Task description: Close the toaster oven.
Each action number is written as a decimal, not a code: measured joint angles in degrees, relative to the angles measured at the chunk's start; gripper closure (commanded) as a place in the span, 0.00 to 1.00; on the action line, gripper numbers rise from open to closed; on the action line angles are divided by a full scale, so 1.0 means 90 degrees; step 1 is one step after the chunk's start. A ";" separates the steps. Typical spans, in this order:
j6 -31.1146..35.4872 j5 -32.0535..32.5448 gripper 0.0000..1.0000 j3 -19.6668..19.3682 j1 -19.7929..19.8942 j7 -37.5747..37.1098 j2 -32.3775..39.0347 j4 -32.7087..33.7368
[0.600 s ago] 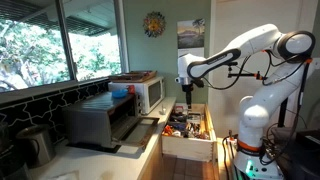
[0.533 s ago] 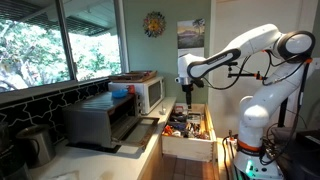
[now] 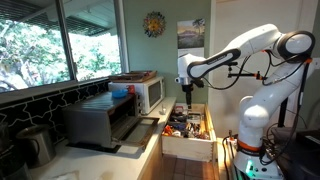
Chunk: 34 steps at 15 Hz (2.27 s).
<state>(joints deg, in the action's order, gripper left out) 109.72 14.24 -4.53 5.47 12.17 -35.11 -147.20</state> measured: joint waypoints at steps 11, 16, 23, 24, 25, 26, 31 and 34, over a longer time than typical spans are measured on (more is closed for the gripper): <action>0.0707 -0.0543 0.00 -0.0709 -0.0004 0.0253 0.0131 -0.0011; 0.1983 -0.2207 0.00 -0.2016 -0.0069 0.1274 0.1262 0.0201; 0.2076 -0.3812 0.00 -0.2369 -0.0432 0.1898 0.2170 0.0710; 0.2076 -0.3812 0.00 -0.2324 -0.0388 0.1898 0.2170 0.0710; 0.2183 -0.3964 0.00 -0.2252 -0.0359 0.1924 0.2189 0.0699; 0.2411 -0.4367 0.00 -0.2194 -0.0394 0.2078 0.2251 0.0674; 0.3160 -0.6958 0.00 -0.2704 -0.1552 0.3470 0.2985 0.0753; 0.2795 -0.8396 0.00 -0.2505 -0.1332 0.4509 0.3538 0.1062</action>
<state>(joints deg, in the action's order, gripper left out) 134.88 -61.32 -27.08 -6.52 52.75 -3.27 -137.64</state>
